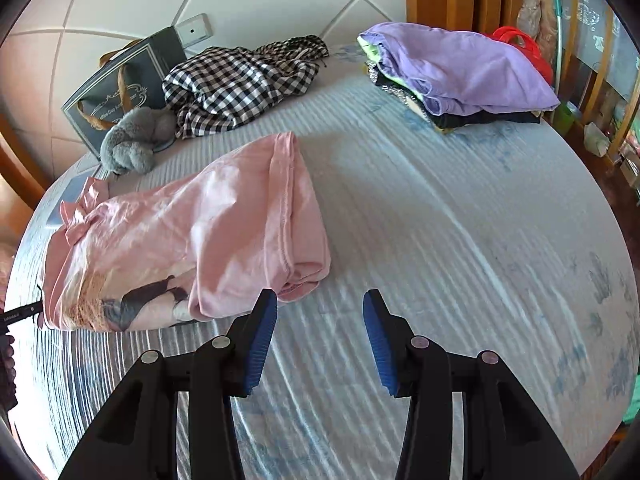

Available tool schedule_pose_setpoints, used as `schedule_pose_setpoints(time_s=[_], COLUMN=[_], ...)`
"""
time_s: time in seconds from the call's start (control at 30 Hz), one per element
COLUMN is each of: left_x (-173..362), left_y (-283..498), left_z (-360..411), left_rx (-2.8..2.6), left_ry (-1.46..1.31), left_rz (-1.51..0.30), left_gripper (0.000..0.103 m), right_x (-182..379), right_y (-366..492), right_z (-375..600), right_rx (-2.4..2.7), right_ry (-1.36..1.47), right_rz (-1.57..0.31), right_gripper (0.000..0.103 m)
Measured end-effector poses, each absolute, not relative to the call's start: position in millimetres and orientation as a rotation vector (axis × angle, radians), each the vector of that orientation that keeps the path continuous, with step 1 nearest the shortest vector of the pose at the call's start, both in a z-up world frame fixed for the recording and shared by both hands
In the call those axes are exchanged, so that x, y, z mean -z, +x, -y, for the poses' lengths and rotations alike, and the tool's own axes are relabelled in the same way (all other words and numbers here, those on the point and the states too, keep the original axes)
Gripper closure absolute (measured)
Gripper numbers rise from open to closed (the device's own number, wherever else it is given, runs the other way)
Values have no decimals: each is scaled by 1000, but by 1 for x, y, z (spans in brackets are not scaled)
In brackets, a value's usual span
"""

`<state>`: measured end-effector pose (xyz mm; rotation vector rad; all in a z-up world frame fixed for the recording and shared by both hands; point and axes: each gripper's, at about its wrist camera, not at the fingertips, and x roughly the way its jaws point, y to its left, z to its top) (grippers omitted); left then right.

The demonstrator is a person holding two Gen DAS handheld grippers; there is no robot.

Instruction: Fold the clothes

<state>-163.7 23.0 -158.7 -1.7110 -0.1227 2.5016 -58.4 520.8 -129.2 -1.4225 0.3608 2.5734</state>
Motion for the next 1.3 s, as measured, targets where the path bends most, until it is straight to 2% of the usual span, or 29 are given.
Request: schedule_pose_setpoints(time_s=[0.07, 0.13, 0.17, 0.23, 0.4, 0.5, 0.57, 0.63, 0.73, 0.77, 0.9, 0.93, 0.97, 1.13, 1.2, 1.23, 1.27, 1.3], left_x=[159, 157, 157, 155, 127, 130, 133, 135, 143, 146, 157, 156, 155, 152, 149, 146, 138, 128], left_y=[-165, -165, -166, -171, -183, -187, -186, -180, -176, -176, -175, -173, -172, -157, -152, -150, -148, -146], left_z=[-32, -40, -43, -46, -23, -21, -24, -22, -21, -22, -24, -24, -23, -11, -7, -6, -7, -10], left_rx=[-2493, -2485, -2497, -2504, -2603, -2578, -2545, -2539, -2527, -2524, -2516, -2524, -2526, -2509, -2483, -2473, -2475, -2494], left_ry=[-1714, -1716, -1726, -1739, -1697, -1718, -1724, -1707, -1739, -1750, -1796, -1800, -1820, -1855, -1851, -1842, -1809, -1763], left_rz=[116, 88, 45, 15, 18, -25, -38, 9, 56, 57, 82, 89, 82, 59, 90, 105, 112, 98], left_gripper=[54, 78, 99, 100, 101, 101, 100, 99, 96, 96, 100, 101, 101, 100, 97, 96, 96, 89], right_x=[135, 141, 144, 149, 119, 122, 121, 116, 113, 114, 144, 150, 153, 167, 167, 161, 152, 142], right_y=[-67, -77, -82, -90, -79, -61, -54, -49, -60, -66, -96, -101, -102, -79, -74, -71, -67, -63], right_z=[-512, -505, -503, -503, -521, -555, -559, -557, -543, -538, -522, -520, -520, -538, -541, -540, -541, -541], right_rx=[-2590, -2590, -2584, -2554, -2482, -2366, -2401, -2477, -2589, -2616, -2623, -2579, -2530, -2350, -2335, -2318, -2324, -2354], right_ry=[-1455, -1466, -1470, -1496, -1487, -1558, -1568, -1543, -1489, -1479, -1556, -1581, -1582, -1653, -1690, -1687, -1651, -1609], right_rz=[-380, -334, -301, -246, -66, -108, -163, -248, -322, -331, -274, -224, -183, -219, -224, -210, -199, -211], right_gripper=[61, 64, 76, 96, 102, 102, 102, 97, 75, 73, 73, 91, 102, 100, 83, 60, 55, 55])
